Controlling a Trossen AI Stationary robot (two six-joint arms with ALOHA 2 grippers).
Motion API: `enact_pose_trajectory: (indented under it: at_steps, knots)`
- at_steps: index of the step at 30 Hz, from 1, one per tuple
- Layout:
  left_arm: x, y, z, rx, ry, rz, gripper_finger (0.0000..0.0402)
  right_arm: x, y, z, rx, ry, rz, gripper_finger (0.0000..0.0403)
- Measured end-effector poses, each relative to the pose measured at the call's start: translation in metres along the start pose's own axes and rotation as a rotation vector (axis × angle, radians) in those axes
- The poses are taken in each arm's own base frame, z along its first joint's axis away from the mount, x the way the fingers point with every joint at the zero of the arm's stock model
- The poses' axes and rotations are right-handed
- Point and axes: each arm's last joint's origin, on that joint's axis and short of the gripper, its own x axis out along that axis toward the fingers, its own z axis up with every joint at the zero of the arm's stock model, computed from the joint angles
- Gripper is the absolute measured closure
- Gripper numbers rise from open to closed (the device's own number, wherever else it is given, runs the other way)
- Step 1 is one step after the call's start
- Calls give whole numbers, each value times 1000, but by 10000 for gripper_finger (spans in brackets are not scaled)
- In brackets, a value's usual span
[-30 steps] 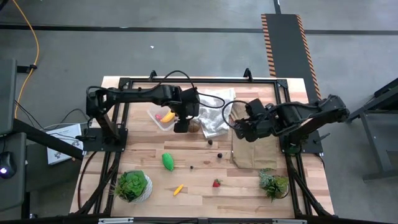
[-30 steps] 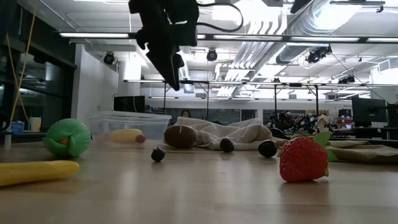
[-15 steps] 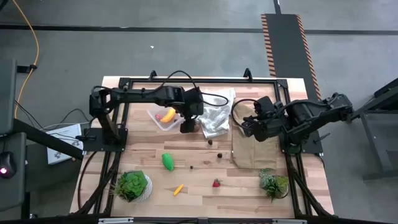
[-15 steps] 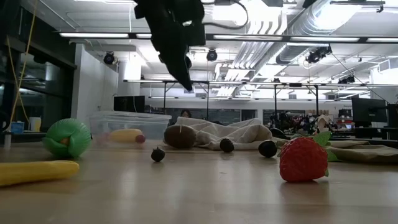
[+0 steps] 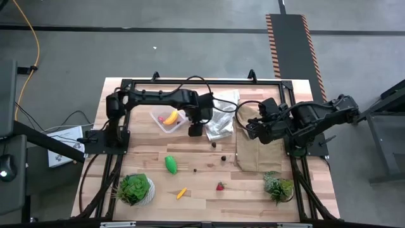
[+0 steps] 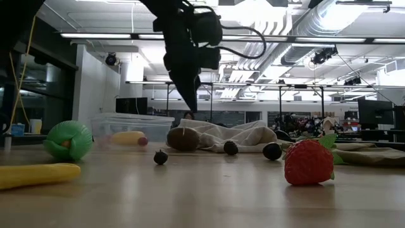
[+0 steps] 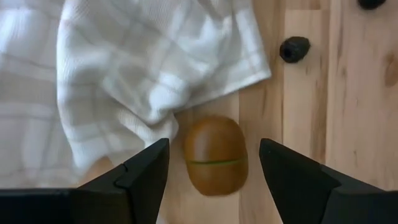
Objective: Pick and placing Produce into tupperware
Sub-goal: Put the brown kiwi into the transparent bin
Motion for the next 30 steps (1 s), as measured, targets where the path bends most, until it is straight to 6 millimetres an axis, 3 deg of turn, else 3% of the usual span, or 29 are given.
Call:
enact_pose_trajectory:
  at_steps: [12,30]
  knots:
    - [33,2,-7,-15,150,-35,160,0,0,0,2,-1,2,148]
    - [41,1,-5,-18,135,-90,165,0,0,1,2,-16,-2,148]
